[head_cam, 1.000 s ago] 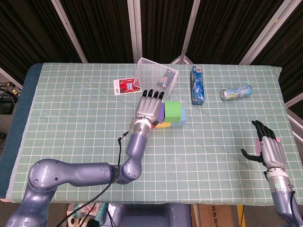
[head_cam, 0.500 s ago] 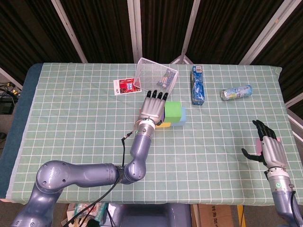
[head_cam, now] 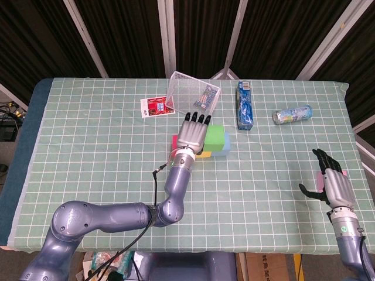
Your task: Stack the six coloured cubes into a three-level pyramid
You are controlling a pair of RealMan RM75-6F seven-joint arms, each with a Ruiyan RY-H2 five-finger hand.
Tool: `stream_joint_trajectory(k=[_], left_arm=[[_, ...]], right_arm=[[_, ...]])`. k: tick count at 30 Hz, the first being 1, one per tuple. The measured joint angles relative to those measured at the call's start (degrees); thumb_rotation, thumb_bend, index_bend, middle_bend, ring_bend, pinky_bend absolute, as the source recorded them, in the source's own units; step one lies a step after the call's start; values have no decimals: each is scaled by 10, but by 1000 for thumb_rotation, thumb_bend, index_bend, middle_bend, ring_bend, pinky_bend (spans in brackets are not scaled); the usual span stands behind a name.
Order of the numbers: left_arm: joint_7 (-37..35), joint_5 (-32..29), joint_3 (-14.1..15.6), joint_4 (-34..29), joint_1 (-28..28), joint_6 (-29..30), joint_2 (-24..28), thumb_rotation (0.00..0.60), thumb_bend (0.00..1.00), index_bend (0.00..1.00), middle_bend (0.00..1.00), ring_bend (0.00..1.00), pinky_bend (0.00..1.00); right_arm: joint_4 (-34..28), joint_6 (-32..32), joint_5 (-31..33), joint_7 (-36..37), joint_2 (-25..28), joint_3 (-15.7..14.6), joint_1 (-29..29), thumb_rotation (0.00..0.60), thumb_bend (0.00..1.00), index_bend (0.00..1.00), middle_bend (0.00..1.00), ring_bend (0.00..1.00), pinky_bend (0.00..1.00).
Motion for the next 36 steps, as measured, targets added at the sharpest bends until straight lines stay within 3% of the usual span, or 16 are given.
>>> stream_joint_trajectory(k=[36], left_arm=[[0,7,-4,21,2,-13,-11,600,357,0,80,0,32]], right_arm=[[0,-4,3,-4,-1,-2,1,600,300,0,0,0,0]])
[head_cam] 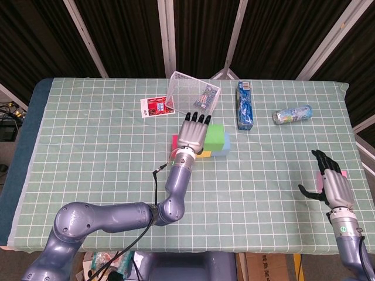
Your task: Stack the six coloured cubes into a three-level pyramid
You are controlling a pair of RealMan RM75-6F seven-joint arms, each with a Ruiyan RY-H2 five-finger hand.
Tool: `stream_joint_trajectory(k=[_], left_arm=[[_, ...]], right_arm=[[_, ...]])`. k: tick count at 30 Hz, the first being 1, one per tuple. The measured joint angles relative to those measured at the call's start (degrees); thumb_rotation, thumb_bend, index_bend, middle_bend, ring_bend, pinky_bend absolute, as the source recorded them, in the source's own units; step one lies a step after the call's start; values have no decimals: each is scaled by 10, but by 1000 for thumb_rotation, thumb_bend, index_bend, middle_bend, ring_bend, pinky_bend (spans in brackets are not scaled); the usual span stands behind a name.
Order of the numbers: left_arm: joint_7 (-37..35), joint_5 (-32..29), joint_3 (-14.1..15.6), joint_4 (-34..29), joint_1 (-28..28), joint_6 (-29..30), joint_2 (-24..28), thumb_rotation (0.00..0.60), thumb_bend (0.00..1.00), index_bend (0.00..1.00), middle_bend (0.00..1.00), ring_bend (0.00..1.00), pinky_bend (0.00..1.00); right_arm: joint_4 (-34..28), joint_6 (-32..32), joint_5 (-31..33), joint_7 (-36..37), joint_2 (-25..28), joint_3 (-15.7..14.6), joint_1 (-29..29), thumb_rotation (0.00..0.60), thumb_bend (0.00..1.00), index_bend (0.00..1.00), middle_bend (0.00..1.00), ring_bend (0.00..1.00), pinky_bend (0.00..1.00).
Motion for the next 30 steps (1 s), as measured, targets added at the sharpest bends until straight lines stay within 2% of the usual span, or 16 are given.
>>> stream_joint_trajectory(k=[12,23,30], left_arm=[[-2,0,-1,-7,5,2,2,600,354,0,80,0,31],[-4,-1,-1,-50,17,12,19,600,177,0,75,0,31],[-5,0,6,-110,37,30,51,600,170,0,73,0,27]], right_arm=[[0,-1,2,0,1,0,0,600,299,0,0,0,0],[-3,0,0,-2,3,0,0,600,299,0,0,0,0],[-4,4,-2,-5,3,-1,-1,600,299,0,0,0,0]])
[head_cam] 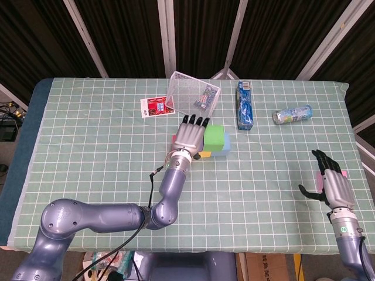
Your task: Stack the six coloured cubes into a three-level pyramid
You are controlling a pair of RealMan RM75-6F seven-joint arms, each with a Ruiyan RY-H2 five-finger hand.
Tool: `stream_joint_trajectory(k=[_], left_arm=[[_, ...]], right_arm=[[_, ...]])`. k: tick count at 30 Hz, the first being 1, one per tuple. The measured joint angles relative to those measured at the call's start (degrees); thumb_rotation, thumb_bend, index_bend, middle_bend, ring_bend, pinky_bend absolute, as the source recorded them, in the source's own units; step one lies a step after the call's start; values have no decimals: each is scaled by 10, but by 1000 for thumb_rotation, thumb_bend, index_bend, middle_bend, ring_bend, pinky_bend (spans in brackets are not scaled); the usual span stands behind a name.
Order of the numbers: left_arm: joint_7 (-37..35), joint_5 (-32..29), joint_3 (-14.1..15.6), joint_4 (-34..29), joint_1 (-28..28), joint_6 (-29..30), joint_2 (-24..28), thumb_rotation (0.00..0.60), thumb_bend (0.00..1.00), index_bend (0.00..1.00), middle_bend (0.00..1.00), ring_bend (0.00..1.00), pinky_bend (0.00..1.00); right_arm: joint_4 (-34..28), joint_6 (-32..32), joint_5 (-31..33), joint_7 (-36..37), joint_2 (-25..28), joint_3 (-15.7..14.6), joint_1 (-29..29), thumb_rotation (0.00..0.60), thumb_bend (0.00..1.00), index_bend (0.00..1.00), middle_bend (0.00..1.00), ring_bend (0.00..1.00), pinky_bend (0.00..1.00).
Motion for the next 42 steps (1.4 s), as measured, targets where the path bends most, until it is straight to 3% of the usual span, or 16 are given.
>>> stream_joint_trajectory(k=[18,28,42], left_arm=[[-17,36,57,-135,84,38,134,600,189,0,72,0,25],[-46,48,76,-105,104,31,143,600,265,0,72,0,25],[-56,60,100,-71,109,17,122,600,263,0,64,0,25]], right_arm=[[-5,5,1,-9,-1,-1,-1,600,299,0,0,0,0],[-4,4,2,-13,-2,-2,0,600,299,0,0,0,0],[-2,1,6,-11,-2,-1,1,600,299,0,0,0,0]])
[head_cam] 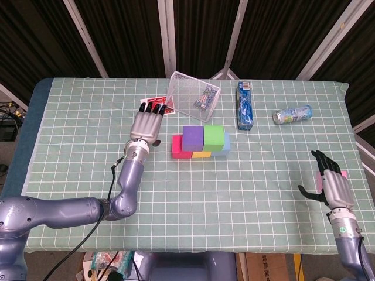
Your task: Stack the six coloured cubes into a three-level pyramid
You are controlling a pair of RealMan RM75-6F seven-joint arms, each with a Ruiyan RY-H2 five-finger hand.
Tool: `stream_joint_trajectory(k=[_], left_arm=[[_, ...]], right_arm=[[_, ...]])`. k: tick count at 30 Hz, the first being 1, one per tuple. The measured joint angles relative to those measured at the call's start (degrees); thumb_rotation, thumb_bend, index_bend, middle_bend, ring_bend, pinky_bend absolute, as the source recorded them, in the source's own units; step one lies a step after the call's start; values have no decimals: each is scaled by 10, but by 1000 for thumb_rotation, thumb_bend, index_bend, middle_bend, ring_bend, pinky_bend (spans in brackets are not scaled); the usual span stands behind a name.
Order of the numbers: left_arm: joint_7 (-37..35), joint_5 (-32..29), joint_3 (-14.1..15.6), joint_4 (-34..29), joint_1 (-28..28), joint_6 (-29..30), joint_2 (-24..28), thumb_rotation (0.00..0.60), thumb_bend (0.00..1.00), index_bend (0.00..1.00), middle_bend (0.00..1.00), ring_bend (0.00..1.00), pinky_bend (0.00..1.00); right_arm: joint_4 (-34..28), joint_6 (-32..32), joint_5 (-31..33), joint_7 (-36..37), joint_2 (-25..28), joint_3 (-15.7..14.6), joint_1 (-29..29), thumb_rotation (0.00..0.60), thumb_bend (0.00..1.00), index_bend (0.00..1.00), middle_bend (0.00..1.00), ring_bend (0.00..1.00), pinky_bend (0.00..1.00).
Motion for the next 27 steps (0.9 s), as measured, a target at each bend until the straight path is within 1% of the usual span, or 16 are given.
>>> stream_joint_trajectory(k=[9,13,15,19,23,27], left_arm=[[-11,4,14,28,15,-6,-17,600,263,0,66,0,34],[-4,-8,20,31,20,-12,-18,600,263,5,69,0,80],[0,-15,24,31,23,-16,-18,600,264,11,70,0,84],[10,-28,30,33,27,-19,-19,600,266,52,84,17,91],[16,-41,34,35,31,-24,-20,600,268,94,130,57,134],[33,-62,39,31,32,-35,-17,600,271,105,141,61,136]], right_arm=[[0,0,0,-1,-1,-1,0,600,299,0,0,0,0],[2,-2,2,-3,-3,-1,1,600,299,0,0,0,0],[3,-3,3,-3,-3,-2,1,600,299,0,0,0,0],[3,-3,3,-3,-4,-2,1,600,298,0,0,0,0],[3,-5,4,-3,-4,-2,1,600,298,0,0,0,0],[3,-5,5,-2,-4,-2,1,600,299,0,0,0,0]])
